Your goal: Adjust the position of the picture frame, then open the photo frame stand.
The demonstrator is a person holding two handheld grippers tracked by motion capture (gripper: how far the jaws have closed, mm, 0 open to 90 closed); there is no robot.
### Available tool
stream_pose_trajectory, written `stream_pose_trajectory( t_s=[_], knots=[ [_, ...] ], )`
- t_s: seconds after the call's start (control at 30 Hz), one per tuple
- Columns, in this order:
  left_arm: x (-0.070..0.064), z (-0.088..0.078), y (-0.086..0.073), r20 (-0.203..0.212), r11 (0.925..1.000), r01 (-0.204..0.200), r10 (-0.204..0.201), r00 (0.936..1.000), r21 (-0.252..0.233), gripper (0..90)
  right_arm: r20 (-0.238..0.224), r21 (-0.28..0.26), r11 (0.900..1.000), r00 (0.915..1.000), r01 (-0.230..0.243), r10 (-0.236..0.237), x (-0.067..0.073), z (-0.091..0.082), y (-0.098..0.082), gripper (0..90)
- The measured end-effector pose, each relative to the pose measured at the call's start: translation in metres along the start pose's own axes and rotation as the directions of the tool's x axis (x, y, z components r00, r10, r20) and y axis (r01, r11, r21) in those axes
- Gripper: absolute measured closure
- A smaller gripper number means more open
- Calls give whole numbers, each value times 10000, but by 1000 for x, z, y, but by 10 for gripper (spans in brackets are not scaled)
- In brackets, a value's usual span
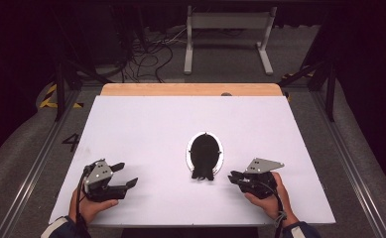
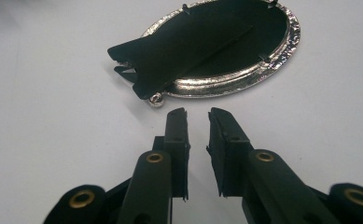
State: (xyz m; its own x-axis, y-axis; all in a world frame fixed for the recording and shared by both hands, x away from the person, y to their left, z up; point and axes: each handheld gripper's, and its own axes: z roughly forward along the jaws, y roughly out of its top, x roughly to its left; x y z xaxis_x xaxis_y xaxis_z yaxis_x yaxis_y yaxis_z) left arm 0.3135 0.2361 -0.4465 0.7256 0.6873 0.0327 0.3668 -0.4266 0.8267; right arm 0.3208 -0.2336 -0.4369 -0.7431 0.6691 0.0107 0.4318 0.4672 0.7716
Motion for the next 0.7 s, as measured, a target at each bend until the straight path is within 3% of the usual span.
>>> stream_pose_trajectory(
  t_s=[0.17, 0.47, 0.7],
  knots=[
    [1, -6, -10, -68, 9997, 66, -65, 10000, 241, 258, -77, 369, 9993, 10000, 32, -30, 1, 6, 1, 750],
    [-3, 2, -11, 63, 9985, 55, -59, 10000, 549, 234, -400, 966, 9950, 9990, 243, -206, 9, 19, 7, 707],
    [-6, 5, -9, 82, 9977, -237, 232, 9997, 634, 230, -603, 1448, 9889, 9979, 325, -240, 13, 28, 11, 733]
  ],
)
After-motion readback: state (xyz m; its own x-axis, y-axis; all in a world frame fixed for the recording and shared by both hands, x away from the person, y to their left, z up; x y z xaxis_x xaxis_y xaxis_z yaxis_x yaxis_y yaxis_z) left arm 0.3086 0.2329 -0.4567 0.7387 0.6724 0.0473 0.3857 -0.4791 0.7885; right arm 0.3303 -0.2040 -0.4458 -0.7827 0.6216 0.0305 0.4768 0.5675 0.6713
